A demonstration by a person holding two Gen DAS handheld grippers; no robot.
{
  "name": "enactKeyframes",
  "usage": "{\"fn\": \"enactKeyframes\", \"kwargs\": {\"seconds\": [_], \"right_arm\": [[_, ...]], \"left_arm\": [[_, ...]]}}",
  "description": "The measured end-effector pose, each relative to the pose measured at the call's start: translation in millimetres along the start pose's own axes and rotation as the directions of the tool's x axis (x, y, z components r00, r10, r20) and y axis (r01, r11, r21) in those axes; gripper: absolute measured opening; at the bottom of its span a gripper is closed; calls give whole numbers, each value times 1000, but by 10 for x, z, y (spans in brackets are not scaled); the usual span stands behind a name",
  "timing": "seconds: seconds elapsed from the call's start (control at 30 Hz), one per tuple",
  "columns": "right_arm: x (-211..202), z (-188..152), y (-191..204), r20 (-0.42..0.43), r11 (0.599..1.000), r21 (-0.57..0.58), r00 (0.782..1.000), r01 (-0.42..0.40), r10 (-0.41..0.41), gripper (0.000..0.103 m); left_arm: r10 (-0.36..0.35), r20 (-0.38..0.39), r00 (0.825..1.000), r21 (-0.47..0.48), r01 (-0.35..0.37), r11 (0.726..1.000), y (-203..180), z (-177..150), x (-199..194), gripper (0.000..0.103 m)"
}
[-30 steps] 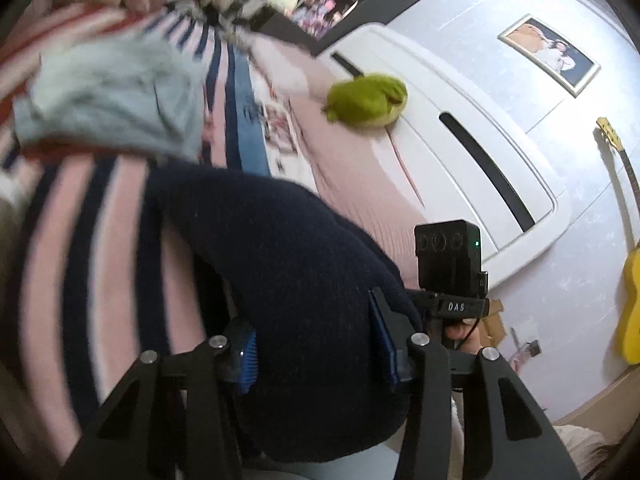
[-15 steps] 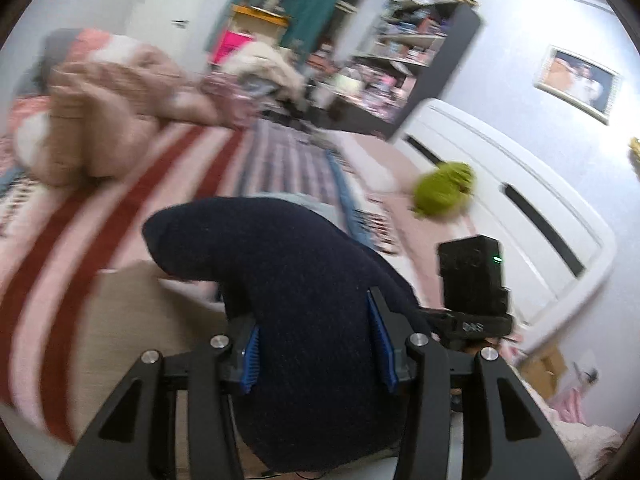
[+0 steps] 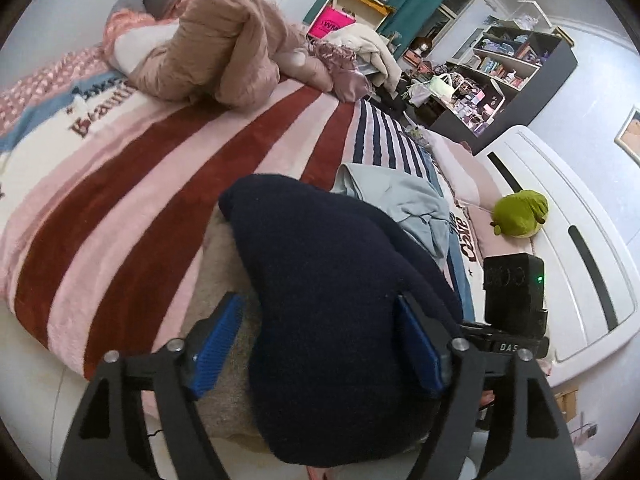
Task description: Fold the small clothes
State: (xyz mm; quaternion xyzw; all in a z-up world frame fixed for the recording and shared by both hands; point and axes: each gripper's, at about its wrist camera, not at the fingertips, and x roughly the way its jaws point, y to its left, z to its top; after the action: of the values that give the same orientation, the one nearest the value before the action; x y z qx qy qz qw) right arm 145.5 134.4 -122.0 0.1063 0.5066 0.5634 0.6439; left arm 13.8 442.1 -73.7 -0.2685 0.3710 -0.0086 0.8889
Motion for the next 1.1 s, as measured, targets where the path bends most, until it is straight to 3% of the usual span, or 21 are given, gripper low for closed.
{"fn": "enactKeyframes", "kwargs": {"seconds": [0.1, 0.17, 0.33, 0.6, 0.7, 0.77, 0.87, 0.93, 1.0, 1.07, 1.1], "right_arm": [[-19, 74, -12, -9, 999, -6, 999, 48, -48, 58], [-101, 54, -54, -21, 997, 5, 997, 72, -72, 62], [-399, -16, -165, -8, 993, -5, 993, 119, -119, 62], [-706, -100, -137, 19, 989, -32, 989, 147, -147, 62], [-779, -150, -140, 18, 989, -33, 990, 142, -142, 62], [-788, -207, -151, 2, 993, -24, 993, 116, -116, 62], [-759, -285, -149, -7, 994, -24, 994, 110, -110, 62], [-729, -307, -142, -8, 993, -22, 993, 113, -114, 62], [-701, -317, -137, -8, 995, -10, 995, 102, -102, 62], [-660, -310, -107, -10, 996, -8, 996, 88, -88, 62], [-636, -303, -82, -11, 996, -14, 996, 93, -93, 62]], "left_arm": [[8, 26, 1000, -3, -7, 1000, -61, -15, -70, 75], [11, 46, 999, -9, -10, 1000, -83, 3, -134, 76], [49, 80, 996, 51, -53, 997, -225, -2, -359, 76], [45, 127, 991, 126, -61, 990, -591, -89, -640, 76], [3, 85, 996, 204, -20, 979, -789, -236, -664, 86], [-7, 43, 999, 272, -5, 962, -890, -377, -617, 87], [76, -30, 997, 337, -61, 940, -911, -637, -401, 87], [120, -20, 993, 352, -106, 930, -861, -758, -332, 87], [133, 23, 991, 358, -133, 924, -813, -818, -348, 83], [193, 51, 980, 304, -199, 932, -673, -795, -350, 61], [201, 42, 979, 268, -205, 941, -600, -783, -355, 61]]}}
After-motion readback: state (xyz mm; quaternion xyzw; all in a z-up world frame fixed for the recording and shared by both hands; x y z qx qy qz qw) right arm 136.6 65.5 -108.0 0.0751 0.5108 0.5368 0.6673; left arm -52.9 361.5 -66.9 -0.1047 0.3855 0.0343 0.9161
